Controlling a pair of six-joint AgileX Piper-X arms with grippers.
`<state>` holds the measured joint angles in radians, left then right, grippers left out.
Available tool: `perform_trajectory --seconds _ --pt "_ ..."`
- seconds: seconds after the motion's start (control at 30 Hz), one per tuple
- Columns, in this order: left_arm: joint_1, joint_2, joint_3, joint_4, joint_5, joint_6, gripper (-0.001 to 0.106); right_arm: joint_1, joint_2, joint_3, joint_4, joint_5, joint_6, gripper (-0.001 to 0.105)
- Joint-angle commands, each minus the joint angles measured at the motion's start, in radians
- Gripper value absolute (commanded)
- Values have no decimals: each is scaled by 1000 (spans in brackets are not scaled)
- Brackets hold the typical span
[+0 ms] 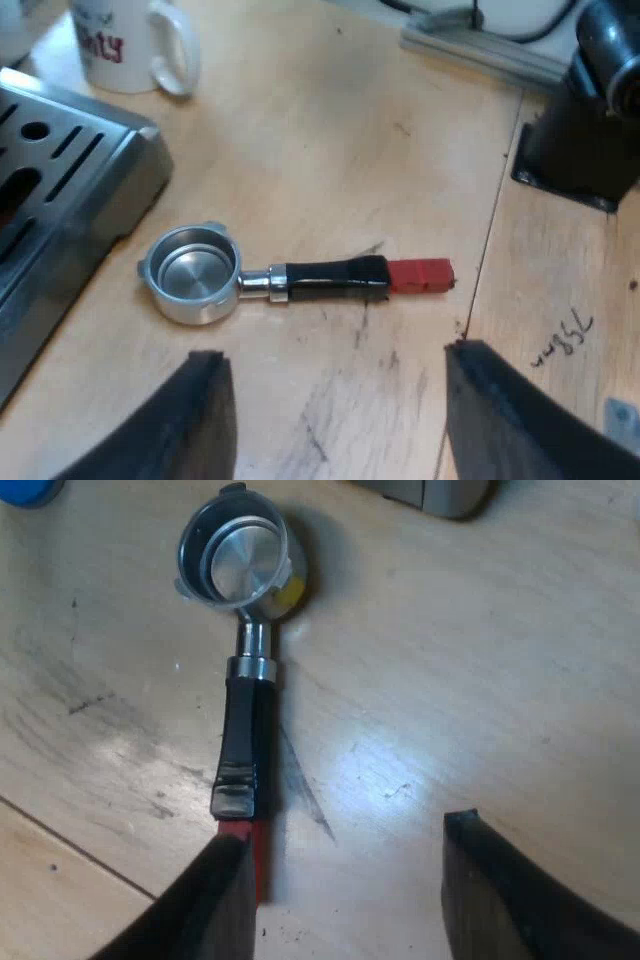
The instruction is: Put the handle in the coffee machine
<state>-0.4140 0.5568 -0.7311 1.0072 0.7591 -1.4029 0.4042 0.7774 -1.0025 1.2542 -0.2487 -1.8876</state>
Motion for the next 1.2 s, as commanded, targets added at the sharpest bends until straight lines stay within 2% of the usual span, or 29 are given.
perform_trajectory --seconds 0.03,0.13,0.17,0.27,0.57,0.8,0.83,0.97,1.0,1.03,1.2 --pt "-77 26 -7 -52 -66 3 51 77 42 -12 -32 56 8 45" --pt "-138 55 -7 -78 -96 3 51 108 62 -12 -35 80 8 45" --pt "-156 66 -7 -85 -98 3 51 174 110 -10 -47 157 55 45" --pt "-191 104 -7 -101 -97 3 51 211 158 2 -53 187 91 45" --pt "-229 179 14 -99 -93 42 51 221 293 78 -77 192 213 45" --pt "-229 179 83 -96 -90 50 51 229 362 150 -135 176 217 44" --pt "-229 179 91 -96 -90 52 51 231 372 157 -146 176 217 41" --pt "-229 179 116 -110 -90 62 51 254 424 181 -208 176 249 11" --pt "-229 179 117 -114 -90 62 51 259 431 183 -217 176 251 8" --pt "-229 179 117 -122 -90 62 51 269 443 182 -229 176 254 0" --pt "-229 179 117 -136 -90 62 51 324 508 182 -286 176 281 0"
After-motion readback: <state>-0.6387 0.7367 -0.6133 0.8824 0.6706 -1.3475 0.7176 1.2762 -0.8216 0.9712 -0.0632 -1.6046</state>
